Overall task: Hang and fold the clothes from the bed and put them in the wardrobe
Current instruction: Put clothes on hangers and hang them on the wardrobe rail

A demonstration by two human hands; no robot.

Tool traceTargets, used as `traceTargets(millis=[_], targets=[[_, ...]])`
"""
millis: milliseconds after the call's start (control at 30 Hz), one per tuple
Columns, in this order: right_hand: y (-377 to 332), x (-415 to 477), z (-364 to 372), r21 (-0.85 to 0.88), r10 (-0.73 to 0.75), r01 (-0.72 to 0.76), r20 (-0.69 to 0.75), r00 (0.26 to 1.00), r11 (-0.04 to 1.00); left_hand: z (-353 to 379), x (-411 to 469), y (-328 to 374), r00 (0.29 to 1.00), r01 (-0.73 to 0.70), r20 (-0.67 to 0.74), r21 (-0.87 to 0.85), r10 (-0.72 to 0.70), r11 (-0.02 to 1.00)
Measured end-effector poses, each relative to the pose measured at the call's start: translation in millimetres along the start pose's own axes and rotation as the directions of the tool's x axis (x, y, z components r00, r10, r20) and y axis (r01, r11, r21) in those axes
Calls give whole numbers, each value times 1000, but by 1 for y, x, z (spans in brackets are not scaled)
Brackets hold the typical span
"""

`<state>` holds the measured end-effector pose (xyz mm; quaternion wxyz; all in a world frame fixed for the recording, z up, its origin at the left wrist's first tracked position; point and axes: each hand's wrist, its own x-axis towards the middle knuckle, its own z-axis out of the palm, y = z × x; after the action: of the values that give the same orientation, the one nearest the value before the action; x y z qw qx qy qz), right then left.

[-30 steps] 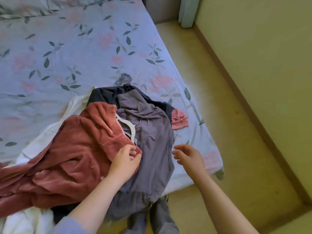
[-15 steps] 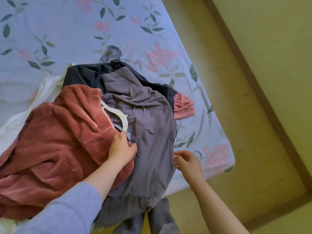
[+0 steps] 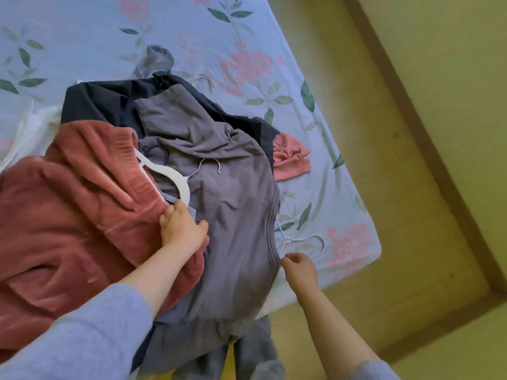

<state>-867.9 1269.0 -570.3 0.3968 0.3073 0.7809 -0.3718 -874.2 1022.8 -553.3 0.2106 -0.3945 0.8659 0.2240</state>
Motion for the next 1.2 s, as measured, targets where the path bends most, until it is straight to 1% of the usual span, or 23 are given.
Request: traceTargets(millis=[167, 300, 400, 533, 600, 700, 800, 867, 933, 1033, 1200], targets=[[8, 13, 11, -20, 76, -75, 49, 996, 997, -3, 6, -4, 1000, -7, -15, -24, 7, 1000], [13, 19, 20, -20, 69, -68, 106, 992, 998, -4, 0, -14, 999, -47, -26, -81, 45, 996], [12, 25, 21, 46, 56, -63, 126, 990, 997, -6, -7, -18, 995, -104, -10, -171, 104, 980], [11, 20, 23, 203, 64, -83, 101, 993, 976, -9, -24, -25, 989, -149, -22, -264, 148, 953], [7, 10, 27, 209, 21, -39, 85, 996, 977, -16, -30, -30, 987, -159, -51, -311, 151, 937], [2, -14, 27, 222, -107, 101, 13, 994, 970, -29, -43, -41, 986, -159, -95, -334, 135, 929], [-15, -42, 13, 328, -192, 210, -85, 978, 921, -42, -61, -44, 986, -162, -82, -361, 142, 918], [-36, -64, 2, 415, -217, 236, -94, 972, 879, -56, -74, -44, 984, -180, -83, -382, 160, 907], [-57, -89, -6, 458, -267, 272, -76, 961, 846, -74, -88, -47, 979, -201, -97, -398, 177, 895], [-87, -131, -13, 442, -353, 345, -66, 933, 828, -108, -110, -51, 977, -212, -123, -422, 176, 882], [-125, -205, -28, 414, -480, 481, -115, 870, 773, -175, -151, -51, 954, -282, -241, -500, 181, 819]])
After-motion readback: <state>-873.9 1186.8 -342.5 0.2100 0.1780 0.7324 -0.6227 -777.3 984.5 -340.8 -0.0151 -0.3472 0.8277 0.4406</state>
